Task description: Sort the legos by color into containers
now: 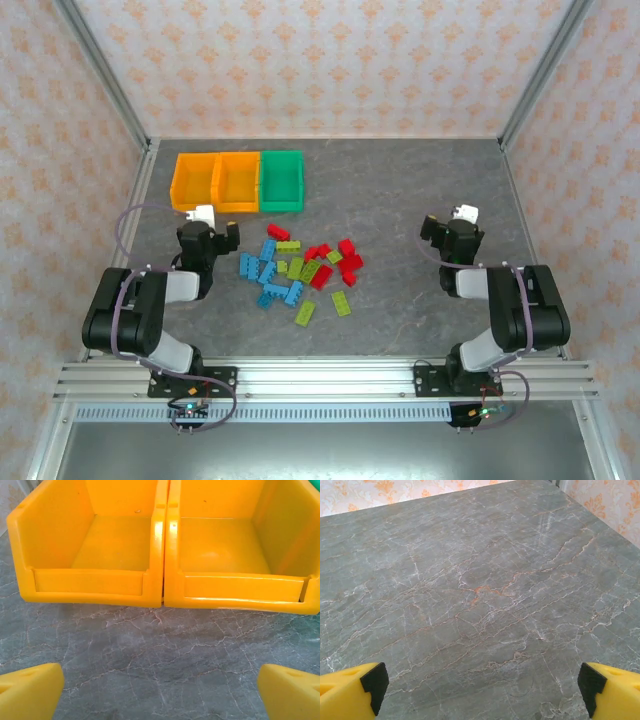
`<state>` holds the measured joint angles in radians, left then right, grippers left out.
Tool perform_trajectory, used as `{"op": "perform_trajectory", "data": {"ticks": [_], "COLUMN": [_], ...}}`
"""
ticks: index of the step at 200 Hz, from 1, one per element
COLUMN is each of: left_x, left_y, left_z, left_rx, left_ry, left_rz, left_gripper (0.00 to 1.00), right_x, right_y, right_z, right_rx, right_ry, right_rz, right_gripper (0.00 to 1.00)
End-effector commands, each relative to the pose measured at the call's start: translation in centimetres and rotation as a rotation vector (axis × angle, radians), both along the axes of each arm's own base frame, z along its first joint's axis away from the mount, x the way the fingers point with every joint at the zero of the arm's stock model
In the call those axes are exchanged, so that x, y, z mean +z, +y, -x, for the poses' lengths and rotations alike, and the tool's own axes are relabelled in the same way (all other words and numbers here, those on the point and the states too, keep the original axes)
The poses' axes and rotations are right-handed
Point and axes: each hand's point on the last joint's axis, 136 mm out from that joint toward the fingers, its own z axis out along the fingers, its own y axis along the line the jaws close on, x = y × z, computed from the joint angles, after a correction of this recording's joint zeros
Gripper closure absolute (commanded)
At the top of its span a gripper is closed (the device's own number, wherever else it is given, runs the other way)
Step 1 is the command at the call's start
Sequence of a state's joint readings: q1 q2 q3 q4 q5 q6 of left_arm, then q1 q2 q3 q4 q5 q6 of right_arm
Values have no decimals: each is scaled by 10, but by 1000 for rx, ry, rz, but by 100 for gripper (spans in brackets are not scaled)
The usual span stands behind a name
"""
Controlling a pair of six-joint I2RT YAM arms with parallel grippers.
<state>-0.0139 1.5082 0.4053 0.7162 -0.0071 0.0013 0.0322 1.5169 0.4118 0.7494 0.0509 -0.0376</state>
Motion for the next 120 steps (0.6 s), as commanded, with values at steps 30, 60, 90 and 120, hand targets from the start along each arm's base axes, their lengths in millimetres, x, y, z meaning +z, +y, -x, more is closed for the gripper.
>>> {"op": "perform_trajectory", "data": {"ticks": [30,60,90,120], "left_x": [18,18,18,18], "left_y": [-2,-2,-2,-2], "left_z": [-10,-10,-10,-9], "left_rx": [-8,-8,-9,-8], "left_ry": [-58,-57,-58,-57], "left_rz": [-12,-13,-13,-13], "left_gripper": [0,0,0,0], "right_x": [6,7,7,19], "right_y": [4,4,4,8], "right_z": [-6,-6,-6,-3], "right_rx": [31,33,34,42], "right_ry": [-20,-21,-23,4], "right_rz": [3,2,1,13], "right_gripper": [1,1,1,1]}}
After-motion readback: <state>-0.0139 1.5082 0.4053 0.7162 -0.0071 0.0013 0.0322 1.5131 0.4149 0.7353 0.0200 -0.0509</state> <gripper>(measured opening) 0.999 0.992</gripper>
